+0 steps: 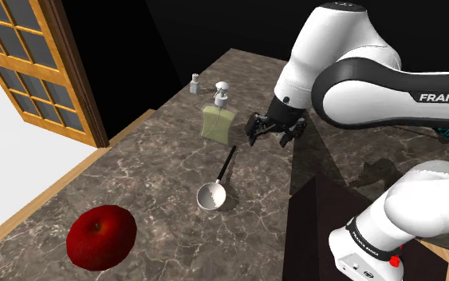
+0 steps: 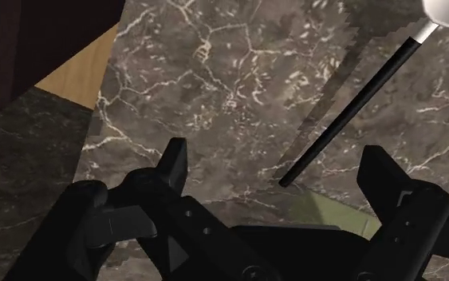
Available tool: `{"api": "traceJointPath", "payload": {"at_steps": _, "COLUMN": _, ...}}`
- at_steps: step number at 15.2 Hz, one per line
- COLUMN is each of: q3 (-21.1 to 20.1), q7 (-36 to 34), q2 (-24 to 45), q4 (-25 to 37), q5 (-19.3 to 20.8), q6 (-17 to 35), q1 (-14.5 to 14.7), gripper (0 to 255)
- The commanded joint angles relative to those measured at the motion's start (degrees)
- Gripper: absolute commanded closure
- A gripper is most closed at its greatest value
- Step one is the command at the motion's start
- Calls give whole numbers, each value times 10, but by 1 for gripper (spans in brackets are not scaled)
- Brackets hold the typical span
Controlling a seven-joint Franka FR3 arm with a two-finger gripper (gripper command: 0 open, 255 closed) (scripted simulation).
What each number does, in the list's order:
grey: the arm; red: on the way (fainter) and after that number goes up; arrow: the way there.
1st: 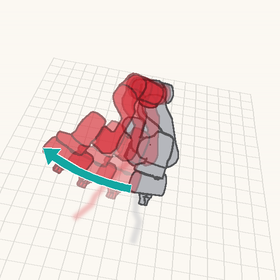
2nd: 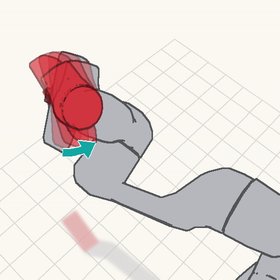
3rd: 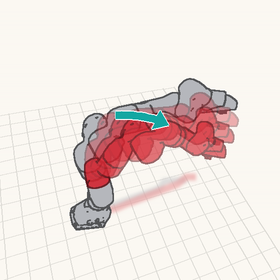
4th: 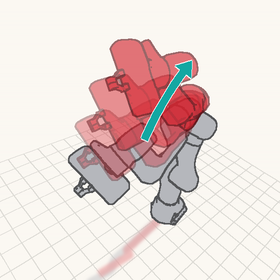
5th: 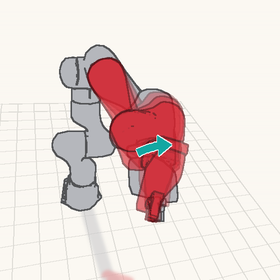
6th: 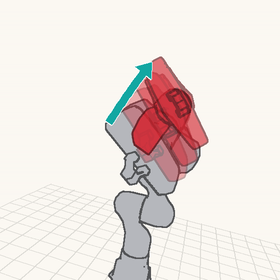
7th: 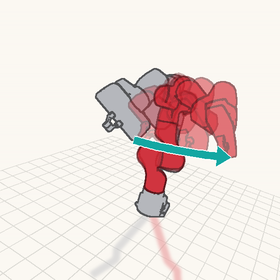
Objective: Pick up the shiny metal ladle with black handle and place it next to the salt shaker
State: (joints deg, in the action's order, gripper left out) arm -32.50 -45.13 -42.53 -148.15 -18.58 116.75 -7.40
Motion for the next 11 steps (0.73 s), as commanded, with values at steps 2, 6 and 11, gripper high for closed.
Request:
{"api": "traceJointPath", "payload": {"at_steps": 2, "q3": -68, "q7": -100, "q2": 52, "q4": 9, "q5": -18, "q6": 54, "q1": -31, "gripper": 0}}
{"api": "traceJointPath", "payload": {"at_steps": 6, "q3": -167, "q7": -235, "q2": 135, "q4": 39, "q5": -13, "q6": 120, "q1": -98, "gripper": 0}}
{"api": "traceJointPath", "payload": {"at_steps": 11, "q3": -286, "q7": -378, "q2": 231, "q4": 76, "q5": 39, "q6": 185, "q1": -200, "gripper": 0}}
